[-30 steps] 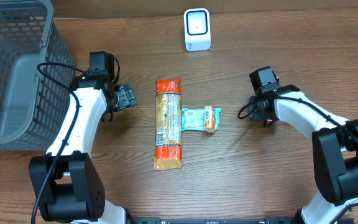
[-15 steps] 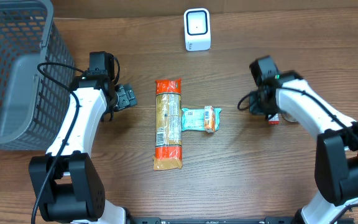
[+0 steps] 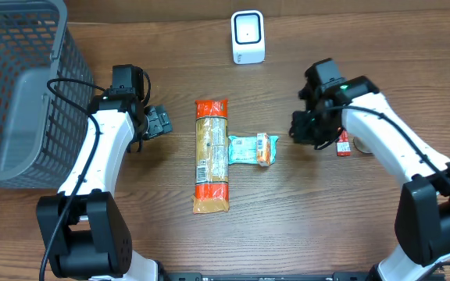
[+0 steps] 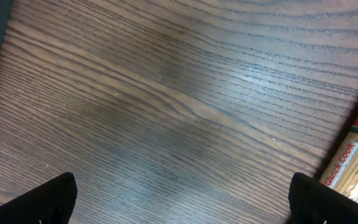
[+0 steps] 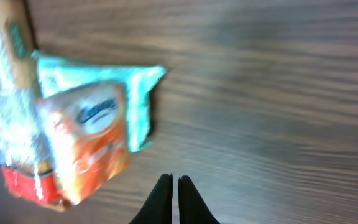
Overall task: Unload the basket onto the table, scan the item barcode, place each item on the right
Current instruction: 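Move the right gripper left and grasp the orange Kleenex pack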
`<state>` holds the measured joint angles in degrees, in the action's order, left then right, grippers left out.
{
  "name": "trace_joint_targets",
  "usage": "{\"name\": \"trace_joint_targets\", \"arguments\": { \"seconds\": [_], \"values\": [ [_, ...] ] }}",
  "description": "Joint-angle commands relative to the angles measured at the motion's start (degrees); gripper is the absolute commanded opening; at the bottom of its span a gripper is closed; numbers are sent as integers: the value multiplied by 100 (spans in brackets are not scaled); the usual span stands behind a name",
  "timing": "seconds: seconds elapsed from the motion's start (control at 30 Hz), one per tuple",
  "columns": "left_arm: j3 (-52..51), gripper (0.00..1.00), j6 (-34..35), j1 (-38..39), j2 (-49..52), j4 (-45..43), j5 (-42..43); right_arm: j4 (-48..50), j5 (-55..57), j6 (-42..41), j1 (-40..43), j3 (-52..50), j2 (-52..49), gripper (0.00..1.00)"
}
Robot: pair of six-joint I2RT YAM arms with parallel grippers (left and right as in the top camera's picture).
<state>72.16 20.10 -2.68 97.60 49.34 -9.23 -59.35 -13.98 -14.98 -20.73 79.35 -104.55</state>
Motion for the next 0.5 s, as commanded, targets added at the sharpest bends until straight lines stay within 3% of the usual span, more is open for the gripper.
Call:
{"name": "trace_joint_targets", "arguments": {
  "seconds": [0.0,0.47],
  "values": [
    [63,100,-83,7,-114,-9,7,164,-240,-4,-326,-188,94,6],
    [63,100,-83,7,-114,-9,7,1217,-240,-201,-1399,-629,92,12]
  ]
}}
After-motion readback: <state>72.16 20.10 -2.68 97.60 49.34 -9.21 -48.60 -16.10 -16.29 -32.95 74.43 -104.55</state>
